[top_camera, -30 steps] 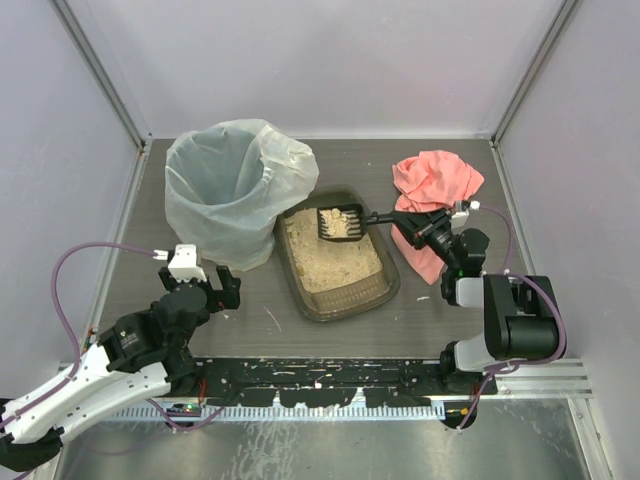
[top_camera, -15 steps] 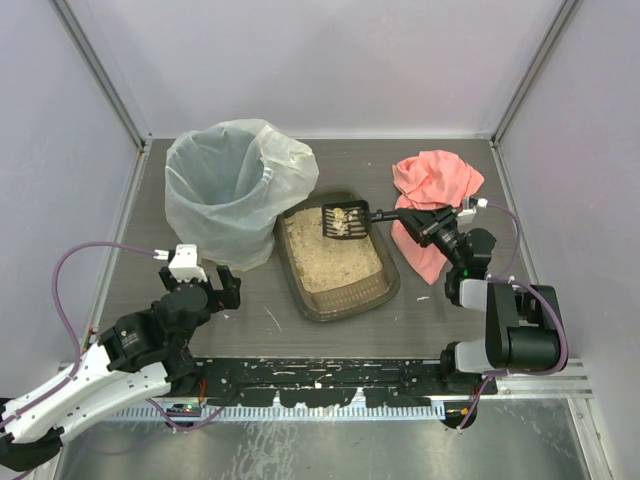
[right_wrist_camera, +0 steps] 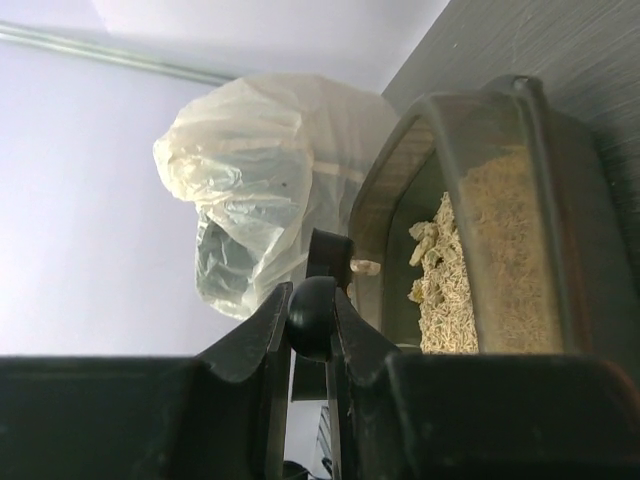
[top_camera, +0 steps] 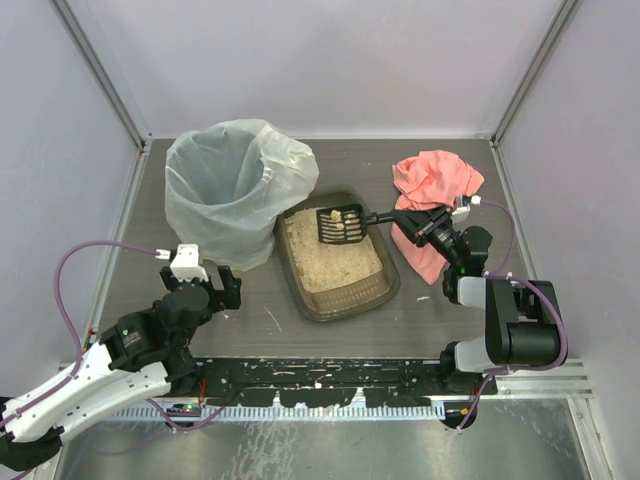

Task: Clean the litter box

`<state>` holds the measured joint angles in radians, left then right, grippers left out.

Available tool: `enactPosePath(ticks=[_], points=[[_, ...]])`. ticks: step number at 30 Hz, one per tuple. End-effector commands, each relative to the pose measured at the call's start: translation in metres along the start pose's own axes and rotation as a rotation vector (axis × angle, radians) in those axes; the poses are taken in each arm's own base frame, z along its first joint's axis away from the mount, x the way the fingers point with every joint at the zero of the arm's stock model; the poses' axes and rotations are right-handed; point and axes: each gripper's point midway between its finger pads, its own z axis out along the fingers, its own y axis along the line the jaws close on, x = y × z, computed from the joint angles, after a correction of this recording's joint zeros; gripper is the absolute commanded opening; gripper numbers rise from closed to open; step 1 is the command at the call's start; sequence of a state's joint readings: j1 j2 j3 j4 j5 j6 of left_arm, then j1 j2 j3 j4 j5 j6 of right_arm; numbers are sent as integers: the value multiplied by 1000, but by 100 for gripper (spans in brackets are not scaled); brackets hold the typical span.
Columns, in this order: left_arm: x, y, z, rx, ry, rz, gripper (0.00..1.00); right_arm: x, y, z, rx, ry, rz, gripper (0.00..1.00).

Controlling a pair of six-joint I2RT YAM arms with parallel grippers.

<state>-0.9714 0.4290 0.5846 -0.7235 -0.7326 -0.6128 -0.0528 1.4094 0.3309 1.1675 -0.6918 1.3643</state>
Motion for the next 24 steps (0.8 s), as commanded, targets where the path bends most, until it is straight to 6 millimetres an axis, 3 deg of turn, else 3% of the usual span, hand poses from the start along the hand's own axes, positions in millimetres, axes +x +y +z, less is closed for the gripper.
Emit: enactPosePath(ticks=[1,4,7,8,11,14,15,18,21,22,24], points=[[-17,-6,-4,17,-40,-45,98,18,36,15,-133,108,-130,1],[-17,-7,-3,19,-41,-41,98,-11,15,-3,-52,-75,-20,0],[-18,-6,-5,15,-37,-45,98,22,33,16,-118,129,-138,1],[-18,-6,-4,16,-42,-48,98,19,35,15,-127,112,-135,1],[-19,-7,-4,18,-43,-44,98,-10,14,-1,-39,-68,-34,1],[-20,-5,-5,9,-40,-45,98,29,36,22,-103,179,-166,1],[-20,-5,-5,9,-44,-44,98,28,40,21,-110,165,-163,1],[-21,-6,-5,12,-46,-44,98,-13,22,3,-16,-52,-72,1],[-20,-4,-6,6,-43,-50,98,20,39,19,-67,143,-197,1],[-20,-4,-5,7,-45,-51,98,22,41,19,-77,145,-202,1],[-19,-6,-4,12,-47,-51,98,-3,24,4,-8,-9,-104,1]])
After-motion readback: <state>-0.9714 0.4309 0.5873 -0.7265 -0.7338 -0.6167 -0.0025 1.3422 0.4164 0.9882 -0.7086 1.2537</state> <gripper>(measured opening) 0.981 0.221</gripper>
